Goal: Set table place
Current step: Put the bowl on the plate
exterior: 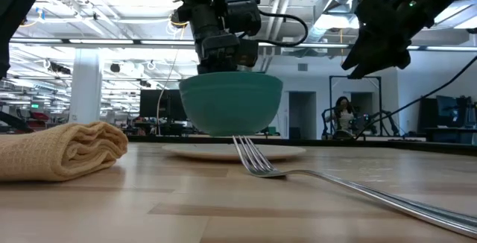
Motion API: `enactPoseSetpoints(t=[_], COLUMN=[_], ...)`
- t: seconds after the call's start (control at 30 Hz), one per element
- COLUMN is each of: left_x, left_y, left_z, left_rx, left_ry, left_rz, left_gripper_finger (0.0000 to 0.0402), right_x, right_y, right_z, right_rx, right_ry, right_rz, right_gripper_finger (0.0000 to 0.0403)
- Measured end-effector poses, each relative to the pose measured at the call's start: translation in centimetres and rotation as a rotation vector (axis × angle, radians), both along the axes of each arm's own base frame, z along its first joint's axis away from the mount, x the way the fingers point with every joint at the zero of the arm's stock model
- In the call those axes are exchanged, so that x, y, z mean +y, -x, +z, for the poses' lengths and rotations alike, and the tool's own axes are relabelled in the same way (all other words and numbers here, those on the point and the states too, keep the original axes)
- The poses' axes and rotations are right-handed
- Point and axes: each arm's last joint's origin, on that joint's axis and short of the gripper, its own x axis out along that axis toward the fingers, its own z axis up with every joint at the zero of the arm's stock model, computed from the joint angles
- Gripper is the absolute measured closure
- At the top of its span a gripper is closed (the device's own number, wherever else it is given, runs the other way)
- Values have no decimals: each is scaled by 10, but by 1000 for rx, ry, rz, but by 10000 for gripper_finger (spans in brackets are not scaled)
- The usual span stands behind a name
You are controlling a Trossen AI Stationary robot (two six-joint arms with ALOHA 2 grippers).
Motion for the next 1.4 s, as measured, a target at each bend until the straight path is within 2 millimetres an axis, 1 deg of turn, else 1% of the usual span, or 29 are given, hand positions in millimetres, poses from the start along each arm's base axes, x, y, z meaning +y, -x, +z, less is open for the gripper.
enactPoseSetpoints(t=[0.13,0.2,0.27,0.4,0.43,0.7,0.87,1.0,1.4], left_x=[0,0,2,7,7,10,11,11,9], left_y=[1,-2,-2,-6,-7,-8,-8,-8,-5], left_z=[0,-3,-9,-27,-28,-28,-28,-28,-29], left_rx=[5,0,27,68,66,48,51,52,80], left_ry=[2,1,2,12,23,20,13,13,12], left_rz=[2,2,8,30,28,40,56,55,26], left_gripper_finger=[401,401,401,401,401,401,390,383,381], right_x=[2,3,3,3,3,3,3,3,3], right_y=[0,0,0,0,0,1,2,1,1], right_z=[0,0,0,0,0,-1,-1,-1,-1], right_rx=[-8,-9,-9,-10,-11,3,10,9,8], right_ry=[5,5,5,5,5,5,6,6,4], right_rz=[-19,-16,-16,-17,-17,-17,-16,-16,-15], right_gripper_finger=[143,143,143,143,143,143,143,143,143])
